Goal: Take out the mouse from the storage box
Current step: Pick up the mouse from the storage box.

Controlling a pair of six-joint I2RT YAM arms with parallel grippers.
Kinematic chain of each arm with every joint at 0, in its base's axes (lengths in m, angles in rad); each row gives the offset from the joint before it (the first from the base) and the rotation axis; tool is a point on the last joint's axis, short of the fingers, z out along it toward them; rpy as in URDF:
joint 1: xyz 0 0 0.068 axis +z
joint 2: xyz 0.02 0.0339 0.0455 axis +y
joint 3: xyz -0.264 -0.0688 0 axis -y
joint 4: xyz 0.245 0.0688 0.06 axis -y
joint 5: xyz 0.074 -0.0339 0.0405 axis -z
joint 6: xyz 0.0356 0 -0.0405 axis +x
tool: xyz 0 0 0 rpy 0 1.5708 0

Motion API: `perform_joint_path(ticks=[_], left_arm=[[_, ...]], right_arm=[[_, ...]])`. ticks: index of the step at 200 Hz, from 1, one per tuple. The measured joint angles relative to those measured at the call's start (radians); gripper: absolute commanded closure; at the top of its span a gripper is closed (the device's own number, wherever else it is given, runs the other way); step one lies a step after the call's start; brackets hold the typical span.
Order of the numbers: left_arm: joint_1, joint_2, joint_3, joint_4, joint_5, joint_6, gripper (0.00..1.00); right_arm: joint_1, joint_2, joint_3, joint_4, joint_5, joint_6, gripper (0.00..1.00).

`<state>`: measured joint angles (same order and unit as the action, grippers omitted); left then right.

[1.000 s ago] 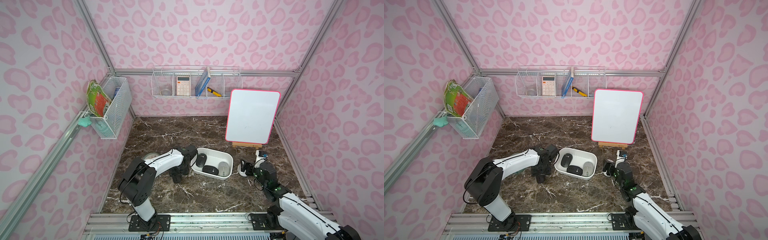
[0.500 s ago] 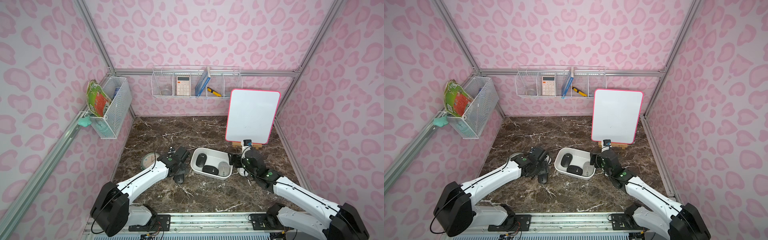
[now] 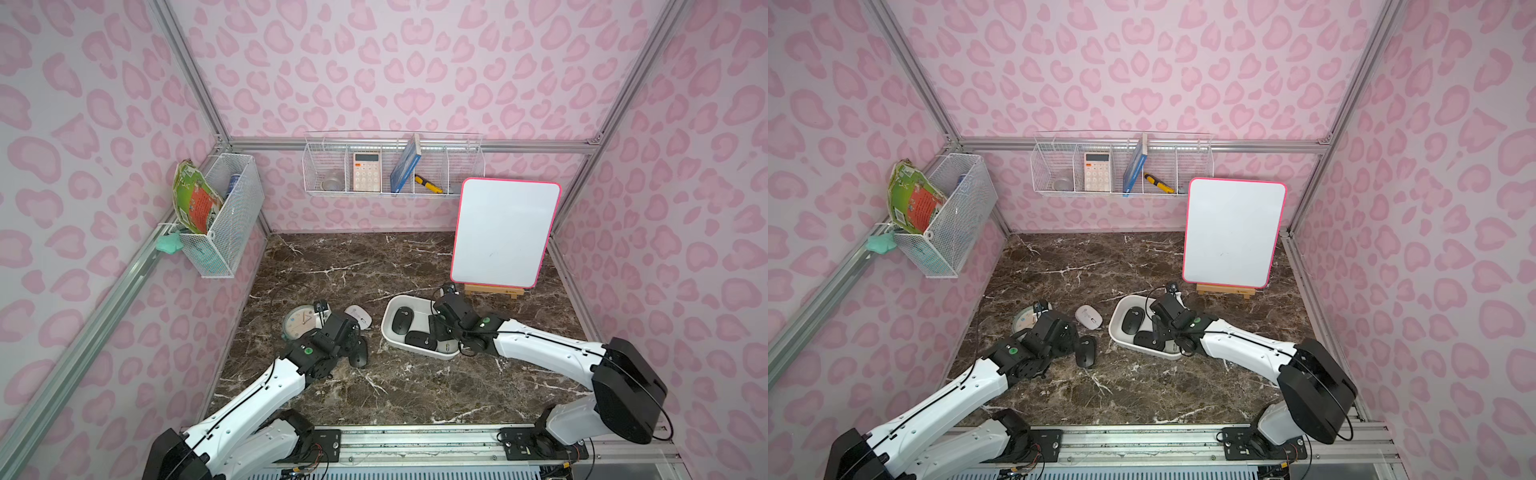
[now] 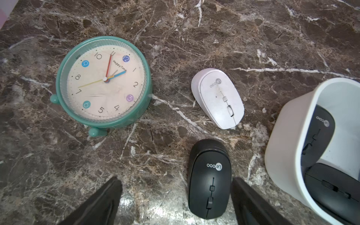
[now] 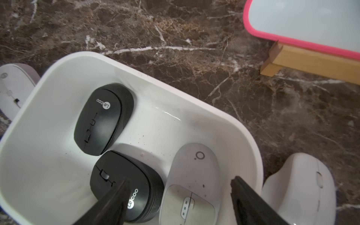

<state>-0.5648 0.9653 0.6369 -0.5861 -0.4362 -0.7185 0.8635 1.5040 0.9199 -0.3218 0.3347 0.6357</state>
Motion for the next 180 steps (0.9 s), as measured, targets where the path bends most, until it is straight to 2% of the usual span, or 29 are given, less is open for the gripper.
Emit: perform_joint_path(ticks=[98,147,180], left_arm=[[0.003,-0.123,-0.077,0.050,-0.020,0.022,0.05],[0.003,-0.157,-0.090,0.064,-0.021,0.026,0.04],[0.003,-0.159,-0.092,0.066,-0.021,0.034,0.04]], right_arm=[[0.014,0.158,0.064,-0.090,0.005,0.121,0.25],[0.019,0.253,0.095,-0.082,0.027,0.131,0.31],[0.031,0.282,0.138,-0.079,0.005,0.124,0.31]])
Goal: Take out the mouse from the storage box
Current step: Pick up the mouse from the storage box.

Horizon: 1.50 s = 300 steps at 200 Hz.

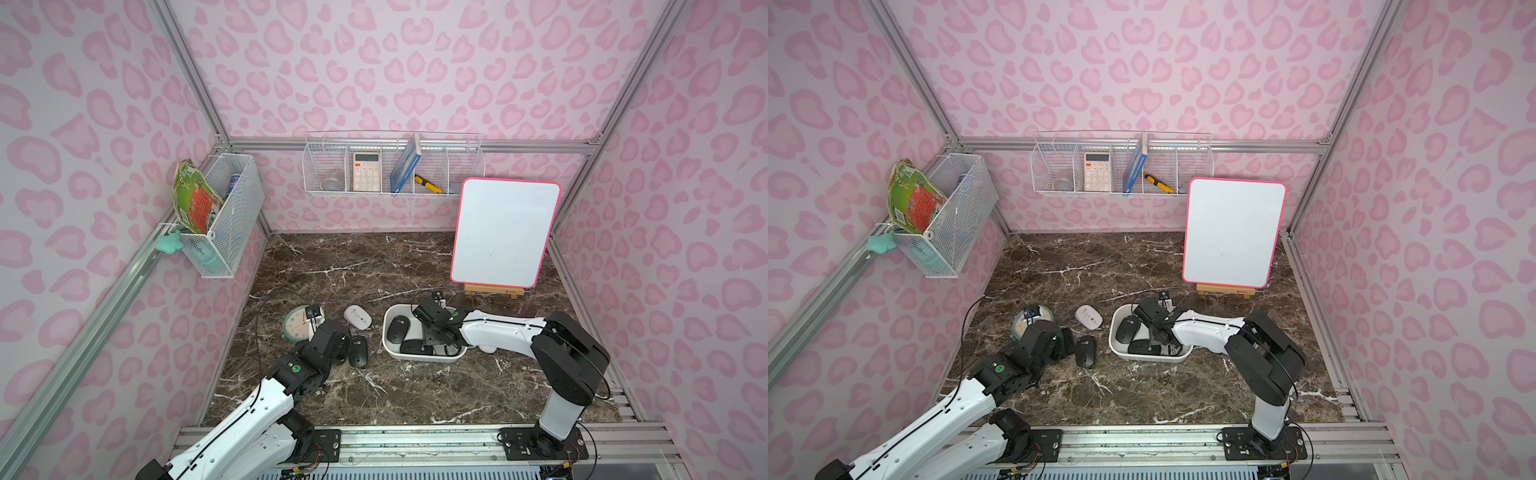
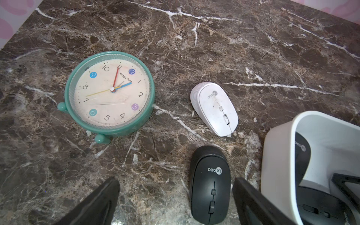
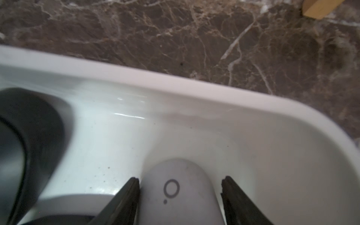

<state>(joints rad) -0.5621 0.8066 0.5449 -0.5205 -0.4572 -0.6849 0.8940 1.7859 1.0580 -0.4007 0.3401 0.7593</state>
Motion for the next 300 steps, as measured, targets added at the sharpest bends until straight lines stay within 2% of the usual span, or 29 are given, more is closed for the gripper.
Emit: perform_joint_path(ticks=[51,114,168,210,300], left_arm=[[0.000,0.001,-0.001,0.002,0.000,0.004,0.04],[0.000,0.003,-0.003,0.008,0.000,0.004,0.04],[0.000,0.006,-0.003,0.010,0.000,0.004,0.03],[0.000,-0.001,-0.005,0.010,0.000,0.003,0.03],[0.000,0.006,-0.005,0.010,0.000,0.003,0.03]], right_arm=[[0.003,-0.047,0.006,0.013,-0.015,-0.026,0.14],[0.010,-0.121,-0.069,0.009,-0.056,-0.042,0.13],[0.018,-0.035,-0.059,0.017,-0.055,-0.047,0.31],[0.010,-0.009,-0.038,0.033,-0.060,-0.058,0.53],[-0.045,-0.045,0.024,0.032,-0.055,-0.121,0.58]])
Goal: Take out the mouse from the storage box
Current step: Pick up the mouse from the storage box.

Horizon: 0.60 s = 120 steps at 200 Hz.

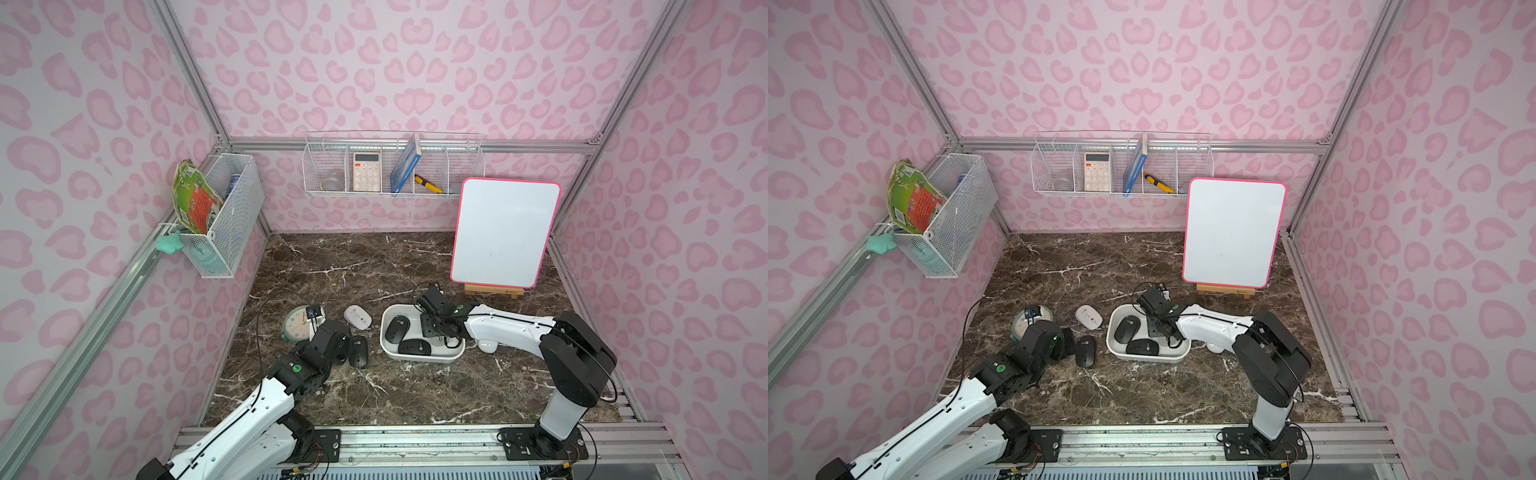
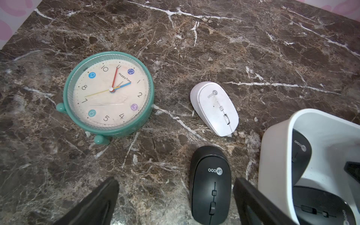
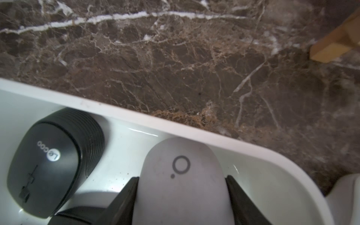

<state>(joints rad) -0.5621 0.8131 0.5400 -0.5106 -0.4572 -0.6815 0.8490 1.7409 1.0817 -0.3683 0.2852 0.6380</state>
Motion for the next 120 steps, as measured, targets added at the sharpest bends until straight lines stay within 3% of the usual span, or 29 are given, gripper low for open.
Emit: perform_joint_path(ticks=[59,120], left_arm=[[0.000,0.017,0.002,0.001,0.000,0.000,0.03],[0.000,0.023,0.007,0.000,0.001,0.000,0.03]], right_arm=[[0.001,-0.119,-0.021,-0.014,0.003,-0.020,0.59],[0.005,-0.351,-0.135,-0.086,0.050,-0.005,0.58]])
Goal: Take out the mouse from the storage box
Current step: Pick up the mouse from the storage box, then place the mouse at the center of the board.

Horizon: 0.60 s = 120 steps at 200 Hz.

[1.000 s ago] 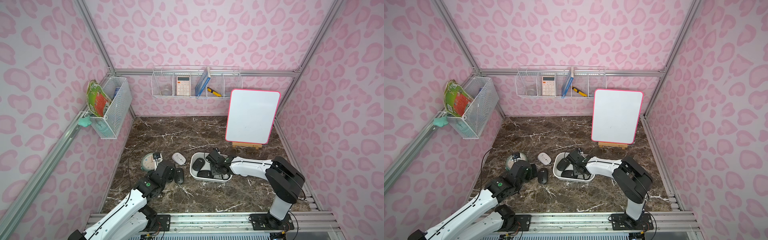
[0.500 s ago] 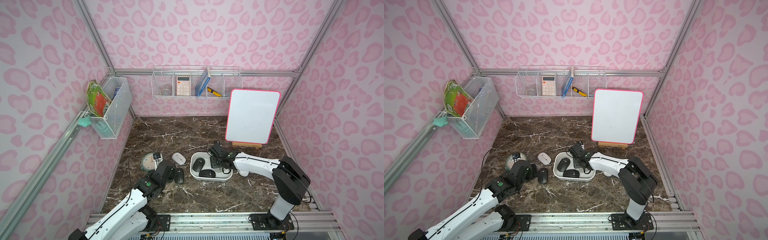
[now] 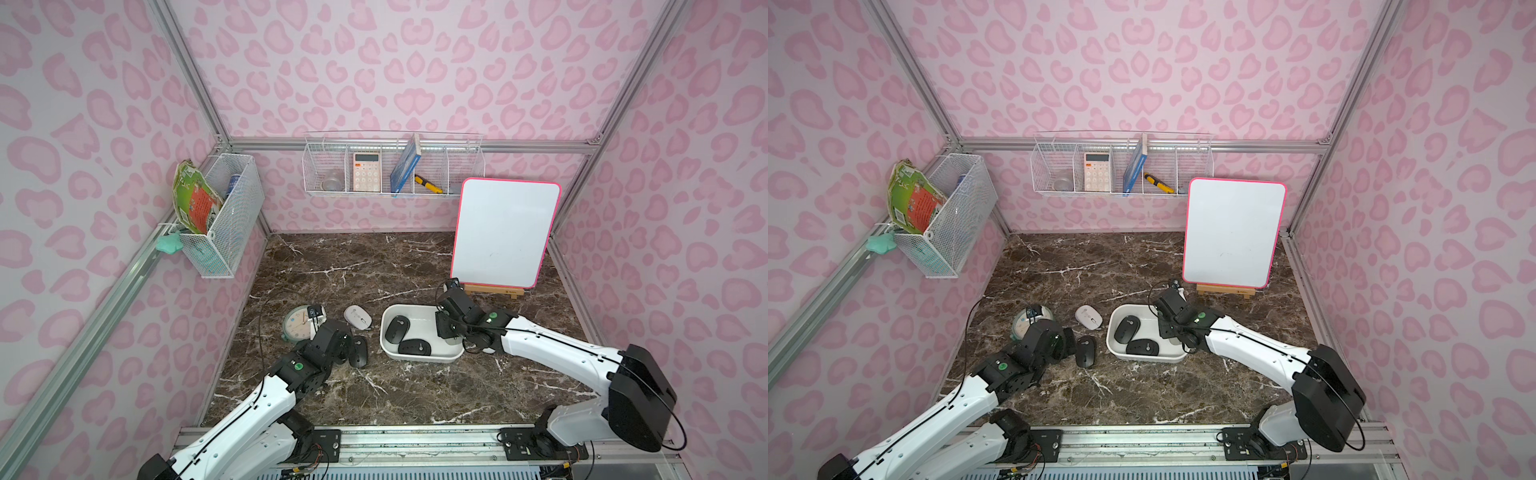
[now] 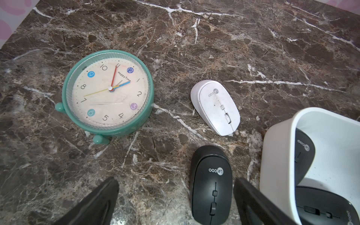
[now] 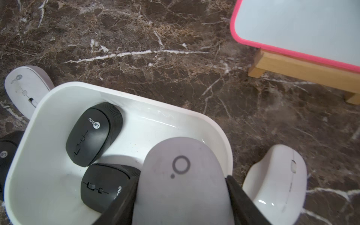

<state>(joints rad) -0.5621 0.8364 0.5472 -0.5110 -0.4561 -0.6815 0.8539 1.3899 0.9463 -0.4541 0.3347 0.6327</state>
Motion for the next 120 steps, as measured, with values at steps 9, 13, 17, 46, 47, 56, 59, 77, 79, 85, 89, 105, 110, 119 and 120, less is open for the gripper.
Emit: perform_joint_path(ticks=[9,13,17,46,47,56,59,77,79,85,89,105,110,119,120], left_arm=[[0.000,0.000,0.000,0.000,0.000,0.000,0.02],[0.000,0.001,0.001,0.000,0.000,0.000,0.02],[0.000,0.001,0.002,-0.001,0.000,0.000,0.02],[0.000,0.008,0.011,0.000,0.002,0.000,0.02],[0.000,0.008,0.011,0.000,0.002,0.000,0.02],[0.000,0.012,0.011,0.000,0.005,0.000,0.02],[0.000,0.013,0.011,-0.001,0.005,0.000,0.02],[0.000,0.017,0.015,-0.001,0.008,-0.001,0.02],[0.000,0.017,0.016,-0.001,0.008,-0.002,0.02],[0.000,0.019,0.017,0.000,0.008,-0.002,0.02],[0.000,0.021,0.018,0.000,0.008,-0.003,0.02],[0.000,0.028,0.024,0.000,0.012,-0.004,0.02],[0.000,0.032,0.027,0.000,0.014,-0.004,0.02],[0.000,0.037,0.034,0.002,0.016,-0.004,0.02],[0.000,0.037,0.034,0.003,0.017,-0.004,0.02]], right_arm=[[0.000,-0.039,-0.027,-0.018,0.004,0.011,0.59],[0.000,-0.057,-0.041,-0.020,0.005,0.020,0.59],[0.000,-0.071,-0.052,-0.024,0.005,0.023,0.60],[0.000,-0.175,-0.136,-0.060,0.000,0.059,0.61],[0.000,-0.179,-0.139,-0.061,-0.001,0.061,0.61],[0.000,-0.212,-0.169,-0.070,-0.007,0.077,0.61],[0.000,-0.225,-0.182,-0.071,-0.008,0.081,0.61],[0.002,-0.293,-0.238,-0.093,-0.018,0.108,0.60],[0.002,-0.303,-0.245,-0.095,-0.019,0.111,0.60],[0.002,-0.325,-0.261,-0.099,-0.021,0.122,0.60],[0.002,-0.339,-0.271,-0.099,-0.021,0.126,0.60],[-0.002,-0.393,-0.314,-0.100,-0.022,0.145,0.59],[-0.006,-0.408,-0.326,-0.100,-0.025,0.152,0.59],[-0.015,-0.430,-0.349,-0.095,-0.031,0.160,0.59],[-0.016,-0.431,-0.351,-0.094,-0.031,0.160,0.59]])
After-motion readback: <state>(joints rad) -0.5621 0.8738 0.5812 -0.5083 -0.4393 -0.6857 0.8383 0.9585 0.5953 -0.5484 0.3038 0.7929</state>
